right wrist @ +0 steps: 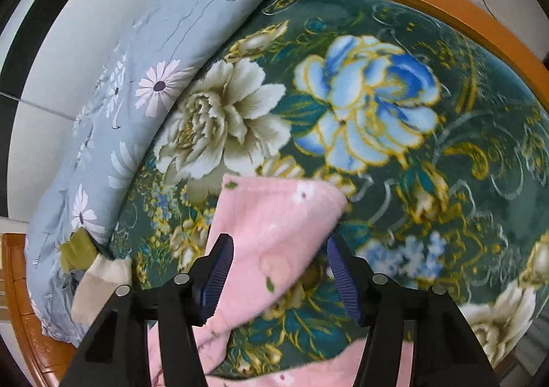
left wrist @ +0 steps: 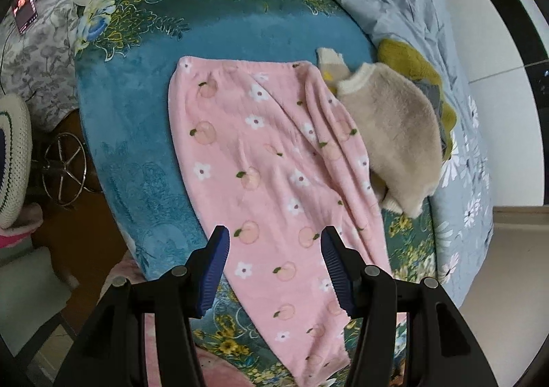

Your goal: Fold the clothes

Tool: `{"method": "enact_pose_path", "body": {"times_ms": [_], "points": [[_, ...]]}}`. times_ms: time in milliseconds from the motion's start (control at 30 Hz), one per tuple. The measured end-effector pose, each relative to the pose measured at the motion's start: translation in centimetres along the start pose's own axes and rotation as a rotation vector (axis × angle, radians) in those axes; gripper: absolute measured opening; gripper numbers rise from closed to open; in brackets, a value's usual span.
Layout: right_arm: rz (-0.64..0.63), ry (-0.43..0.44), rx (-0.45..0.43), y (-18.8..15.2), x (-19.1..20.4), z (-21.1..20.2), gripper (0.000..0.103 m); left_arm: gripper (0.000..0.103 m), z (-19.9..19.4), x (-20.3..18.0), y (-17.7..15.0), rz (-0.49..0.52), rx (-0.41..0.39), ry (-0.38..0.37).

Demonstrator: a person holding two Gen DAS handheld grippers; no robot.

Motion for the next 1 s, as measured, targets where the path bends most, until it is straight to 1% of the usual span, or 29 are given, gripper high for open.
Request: {"method": "enact_pose_path", "body": {"times_ms": [33,100,200,300,400,500,533,667,800,900,933,1000], "points": [[0.008,0.007,-0.007,-0.2,-0.3,-0.4,0.061,0.057,-0.2,0.2,0.1,-0.009,-0.007,-0.010],[0.000,0.020,0.028,-3.1,-0.8,-0.6,0.063,0.057,-0.5,0.6,0.4,-0.029,-0.020,-0.031],[-0.007,0.028,0.093,-7.7,-1.4,-0.5,0.064,0.057,-0.8,1.6,1.4,-0.068,-0.039,-0.056],[-0.007,0.013,0.173,-12.9,-1.9,0.3,0.064,0.057,-0.7,2.7,2.6,-0.097,-0.045,-0.069],[-0.066,-0.026,0.228,-16.7,-1.3,0.6,0.064,0.057,-0.2,3.9,4.5,-0.127,-0.044,-0.096],[-0.147,-0.056,0.216,-18.6,0.7,-0.1,0.064,0.057,0.9,5.2,6.6,-0.131,-0.030,-0.104],[-0.147,-0.053,0.207,-19.3,1.8,-0.3,0.064,0.057,1.3,5.7,7.4,-0.129,-0.024,-0.105],[-0.138,-0.036,0.168,-22.5,6.7,-1.2,0.064,0.057,3.5,7.6,11.3,-0.146,0.038,-0.142],[-0.129,-0.020,0.129,-25.6,11.5,-2.0,0.066,0.057,4.8,8.0,16.5,-0.190,0.079,-0.216],[-0.122,-0.007,0.100,-27.9,15.1,-2.6,0.066,0.056,6.7,8.1,20.3,-0.185,0.125,-0.211],[-0.100,0.000,0.107,-29.1,16.1,-2.5,0.066,0.056,7.3,8.0,21.4,-0.192,0.140,-0.209],[-0.052,0.015,0.125,-31.6,17.9,-2.1,0.066,0.056,8.7,7.0,23.4,-0.214,0.171,-0.239]]}}
Point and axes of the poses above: each gripper's, at about its wrist camera, not at the fingertips, and z roughly the way its jaws point, x to its left, y to its top, the point moved 10 cm from there along z, roughly the way its jaws point, and after that the axes turned 5 degrees about z, right-handed, at the moved point
